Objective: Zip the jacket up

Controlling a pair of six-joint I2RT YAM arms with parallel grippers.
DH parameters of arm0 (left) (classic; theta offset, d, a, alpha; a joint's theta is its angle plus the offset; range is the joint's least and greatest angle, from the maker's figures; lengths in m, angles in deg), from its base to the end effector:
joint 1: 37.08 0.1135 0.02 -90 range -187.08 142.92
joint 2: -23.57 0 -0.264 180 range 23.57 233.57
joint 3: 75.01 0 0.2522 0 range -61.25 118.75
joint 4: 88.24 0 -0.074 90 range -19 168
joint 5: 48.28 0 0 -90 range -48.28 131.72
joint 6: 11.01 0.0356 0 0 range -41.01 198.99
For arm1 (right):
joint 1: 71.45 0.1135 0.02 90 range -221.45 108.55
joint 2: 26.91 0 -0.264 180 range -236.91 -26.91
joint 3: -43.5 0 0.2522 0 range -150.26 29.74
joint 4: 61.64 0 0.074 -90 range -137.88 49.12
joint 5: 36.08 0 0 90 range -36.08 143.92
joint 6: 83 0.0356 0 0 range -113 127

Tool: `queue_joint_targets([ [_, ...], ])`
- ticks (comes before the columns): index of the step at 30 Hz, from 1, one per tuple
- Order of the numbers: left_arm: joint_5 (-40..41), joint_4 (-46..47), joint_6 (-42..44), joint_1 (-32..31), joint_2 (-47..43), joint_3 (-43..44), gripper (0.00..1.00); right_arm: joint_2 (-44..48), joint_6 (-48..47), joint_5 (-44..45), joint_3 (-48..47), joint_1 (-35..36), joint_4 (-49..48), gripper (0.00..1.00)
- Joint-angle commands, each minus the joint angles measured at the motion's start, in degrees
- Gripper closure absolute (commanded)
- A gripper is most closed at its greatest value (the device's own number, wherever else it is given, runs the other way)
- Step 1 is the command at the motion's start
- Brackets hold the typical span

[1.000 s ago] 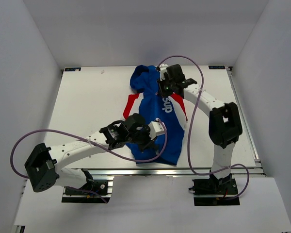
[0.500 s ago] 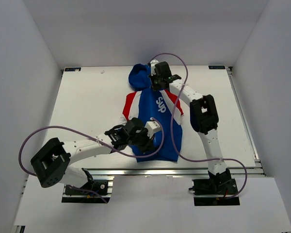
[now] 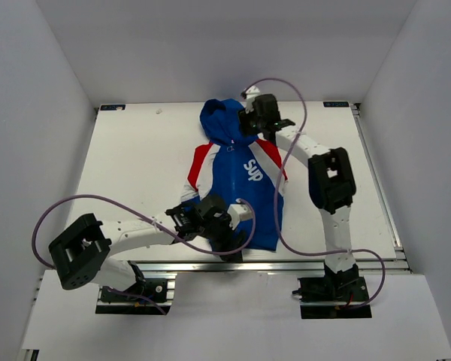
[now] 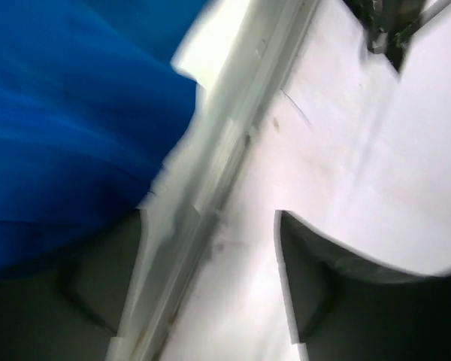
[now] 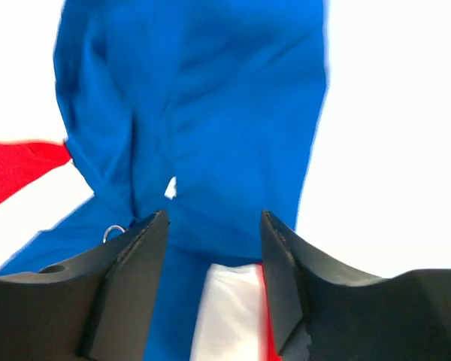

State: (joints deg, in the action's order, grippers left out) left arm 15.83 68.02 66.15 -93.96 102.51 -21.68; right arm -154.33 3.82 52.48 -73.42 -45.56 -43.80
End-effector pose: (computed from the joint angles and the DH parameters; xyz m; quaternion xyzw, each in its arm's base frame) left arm 0.1322 -0.2311 0.1831 0.4148 0.8181 -0.3659 0.1577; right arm 0.4718 0.2300 0.2252 -0.2217 0.8295 0.1115 0.5003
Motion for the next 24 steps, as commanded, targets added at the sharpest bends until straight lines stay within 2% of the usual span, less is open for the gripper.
queue_joint_targets([
  [1, -4.1, -5.3, -1.3, -0.5, -1.8, 2.9, 0.13, 9.6, 0.4, -1.4, 3.2, -1.7, -9.1, 0.40],
  [2, -3.0, -5.7, -0.7, -0.5, -2.3, 3.5, 0.06, 12.1, 1.2, -1.6, 4.2, -1.8, -8.7, 0.37],
  [3, -2.2, -6.1, -0.3, -0.5, -3.1, 4.0, 0.02, 13.3, 3.2, -2.1, 5.4, -2.5, -8.2, 0.26],
  [5, 0.6, -6.5, -0.3, -0.5, -5.6, 5.3, 0.02, 17.5, 6.9, -4.7, 9.9, -3.9, -8.3, 0.21],
  [6, 4.6, -7.6, -0.6, -0.4, -6.5, 6.2, 0.02, 19.2, 11.0, -5.9, 11.7, -5.9, -8.6, 0.11],
  [8, 10.7, -10.0, -2.9, -0.1, -8.6, 9.1, 0.02, 24.8, 15.5, -9.2, 18.0, -8.5, -9.2, 0.11],
  [9, 20.4, -11.3, -4.8, 0.6, -9.1, 10.2, 0.02, 27.2, 17.1, -10.2, 20.6, -10.9, -9.9, 0.11],
  [10, 24.7, -12.9, -8.6, 1.5, -9.9, 12.7, 0.02, 32.2, 19.2, -10.2, 25.8, -11.8, -10.7, 0.11],
  [11, 29.2, -15.7, -10.3, 2.8, -10.2, 13.8, 0.02, 34.7, 19.8, -7.4, 28.4, -13.0, -11.0, 0.11],
  [12, 33.8, -16.9, -13.7, 7.2, -10.6, 14.7, 0.02, 37.5, 20.3, -4.9, 30.8, -13.4, -10.9, 0.11],
  [14, 31.7, -17.2, -15.0, 14.1, -12.8, 16.6, 0.02, 44.5, 21.4, 3.3, 36.6, -14.6, -8.9, 0.11],
  [15, 31.5, -16.8, -16.4, 21.2, -13.4, 16.9, 0.02, 46.6, 22.0, 4.9, 37.8, -15.2, -7.7, 0.11],
  [17, 33.2, -16.6, -20.4, 27.8, -13.5, 18.1, 0.02, 51.5, 23.0, 6.6, 40.0, -17.4, -3.0, 0.11],
  [19, 33.9, -19.7, -25.2, 39.9, -10.7, 21.0, 0.02, 55.2, 23.9, 8.5, 41.2, -18.7, 2.7, 0.10],
  [20, 32.7, -20.4, -26.8, 40.0, -9.5, 21.7, 0.02, 56.0, 24.1, 9.2, 41.7, -18.7, 4.0, 0.11],
  [21, 30.0, -20.3, -28.2, 46.1, -8.4, 21.9, 0.02, 57.9, 24.2, 10.0, 42.2, -18.8, 4.9, 0.11],
  [24, 19.1, -17.4, -28.0, 54.3, -5.3, 20.3, 0.02, 61.6, 28.7, 15.7, 44.4, -18.7, 6.7, 0.11],
])
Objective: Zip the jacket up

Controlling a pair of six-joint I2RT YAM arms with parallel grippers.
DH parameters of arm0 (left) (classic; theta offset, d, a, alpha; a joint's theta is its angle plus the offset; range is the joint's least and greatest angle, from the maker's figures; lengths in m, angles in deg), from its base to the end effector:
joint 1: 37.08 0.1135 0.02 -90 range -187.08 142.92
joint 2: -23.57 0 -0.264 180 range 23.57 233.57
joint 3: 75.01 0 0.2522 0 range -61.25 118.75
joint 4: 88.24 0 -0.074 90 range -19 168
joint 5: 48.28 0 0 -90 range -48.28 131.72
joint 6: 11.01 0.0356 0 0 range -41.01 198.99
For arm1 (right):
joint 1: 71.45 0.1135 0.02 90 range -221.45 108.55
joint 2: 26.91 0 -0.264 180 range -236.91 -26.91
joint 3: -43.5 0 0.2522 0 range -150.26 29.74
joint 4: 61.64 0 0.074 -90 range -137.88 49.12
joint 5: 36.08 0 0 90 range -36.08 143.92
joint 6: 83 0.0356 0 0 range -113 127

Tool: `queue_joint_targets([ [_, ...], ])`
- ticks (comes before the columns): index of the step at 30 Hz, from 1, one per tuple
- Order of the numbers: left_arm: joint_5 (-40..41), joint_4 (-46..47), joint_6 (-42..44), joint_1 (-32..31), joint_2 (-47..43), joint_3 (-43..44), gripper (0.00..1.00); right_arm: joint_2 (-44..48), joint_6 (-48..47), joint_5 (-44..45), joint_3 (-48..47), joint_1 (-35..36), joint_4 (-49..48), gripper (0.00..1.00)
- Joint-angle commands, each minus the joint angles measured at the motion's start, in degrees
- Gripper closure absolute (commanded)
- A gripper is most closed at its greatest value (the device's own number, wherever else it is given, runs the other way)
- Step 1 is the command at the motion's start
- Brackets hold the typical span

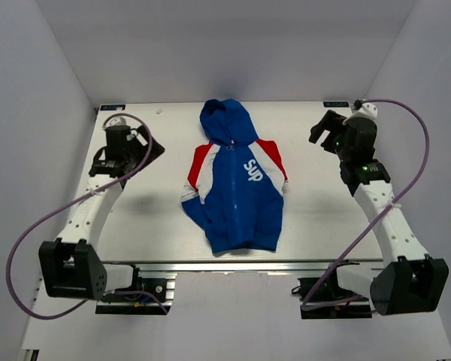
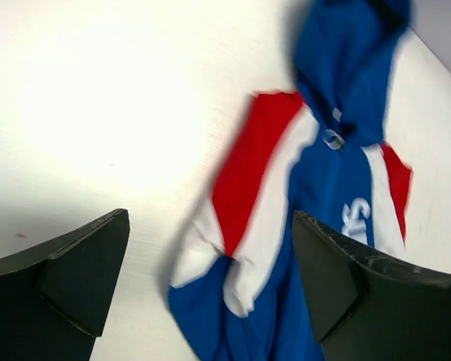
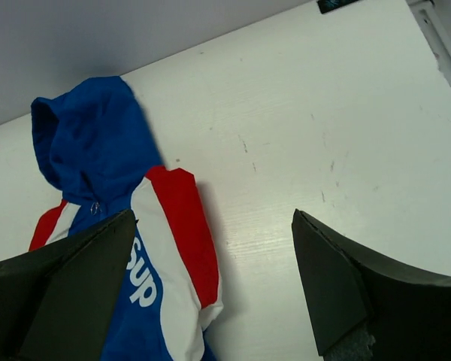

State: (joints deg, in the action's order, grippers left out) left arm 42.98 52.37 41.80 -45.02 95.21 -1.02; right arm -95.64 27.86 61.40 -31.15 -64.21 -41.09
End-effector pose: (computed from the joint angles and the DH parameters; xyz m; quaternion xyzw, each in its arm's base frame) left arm 0.2738 -0.0374 0.3084 -0.2307 0.8648 -0.1620 0.4155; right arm 0.2792 0.0308 0.3579 0.1332 0.7794 0.0980 0.6043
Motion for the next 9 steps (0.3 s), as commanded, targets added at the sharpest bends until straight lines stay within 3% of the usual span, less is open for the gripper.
queue_joint_targets([
  [1, -9.4, -0.7, -3.3, 6.1, 2.3, -0.5, 0.02, 3.9, 5.0, 8.1, 2.8, -0.1, 3.8, 0.11],
  [5, -2.3, -3.8, -2.4, 6.8, 2.1, 1.3, 0.02, 8.4, 4.5, 9.8, 7.6, -0.1, 0.3, 0.11],
  [9, -2.6, -0.1, -3.2, 6.9, -2.4, -1.5, 0.02, 9.1, 3.2, 7.6, 8.4, -0.2, -0.5, 0.11],
])
